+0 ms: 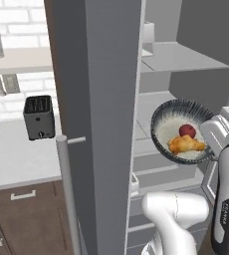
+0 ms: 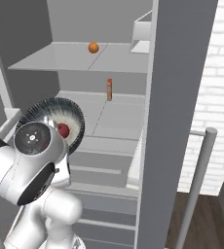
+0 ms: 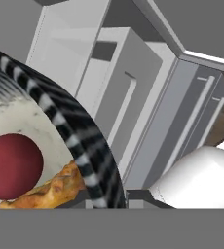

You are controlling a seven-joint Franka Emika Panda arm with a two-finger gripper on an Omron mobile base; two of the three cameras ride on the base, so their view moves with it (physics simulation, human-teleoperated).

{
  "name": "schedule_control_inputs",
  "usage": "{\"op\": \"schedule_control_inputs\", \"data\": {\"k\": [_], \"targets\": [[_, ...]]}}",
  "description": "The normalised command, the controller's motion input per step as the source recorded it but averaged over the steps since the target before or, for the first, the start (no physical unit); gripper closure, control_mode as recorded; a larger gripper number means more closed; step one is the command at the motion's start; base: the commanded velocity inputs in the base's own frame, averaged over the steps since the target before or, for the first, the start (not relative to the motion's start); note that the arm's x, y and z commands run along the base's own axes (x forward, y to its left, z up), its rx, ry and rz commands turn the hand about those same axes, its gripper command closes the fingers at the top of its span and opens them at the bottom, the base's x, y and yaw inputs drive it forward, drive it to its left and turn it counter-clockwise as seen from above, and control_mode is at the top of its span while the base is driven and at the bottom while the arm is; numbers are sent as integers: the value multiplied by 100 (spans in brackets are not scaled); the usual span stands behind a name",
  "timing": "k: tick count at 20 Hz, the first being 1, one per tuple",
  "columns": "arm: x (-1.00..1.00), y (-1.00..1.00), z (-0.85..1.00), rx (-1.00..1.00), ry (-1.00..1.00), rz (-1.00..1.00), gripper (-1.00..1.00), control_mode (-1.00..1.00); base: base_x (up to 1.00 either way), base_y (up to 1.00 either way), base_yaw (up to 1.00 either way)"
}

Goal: Pick the chicken drumstick and tomato from their plates and place them in the bowl. Then put the bowl in the fridge.

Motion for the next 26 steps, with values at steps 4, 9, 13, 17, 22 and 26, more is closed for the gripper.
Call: {"op": "schedule_control_inputs", "data": {"k": [4, 9, 13, 17, 22, 26], "targets": [[17, 0, 0, 0, 0, 0, 100, -100, 47, 0, 0], [99, 3, -4, 0, 3, -8, 100, -100, 0, 0, 0], [100, 3, -21, 0, 12, -11, 100, -100, 0, 0, 0], [95, 0, -29, 0, 9, -7, 100, -100, 0, 0, 0], [92, 0, -16, 1, 2, -7, 100, -100, 0, 0, 0], [79, 0, -15, 5, 0, -4, 100, -100, 0, 0, 0]]}}
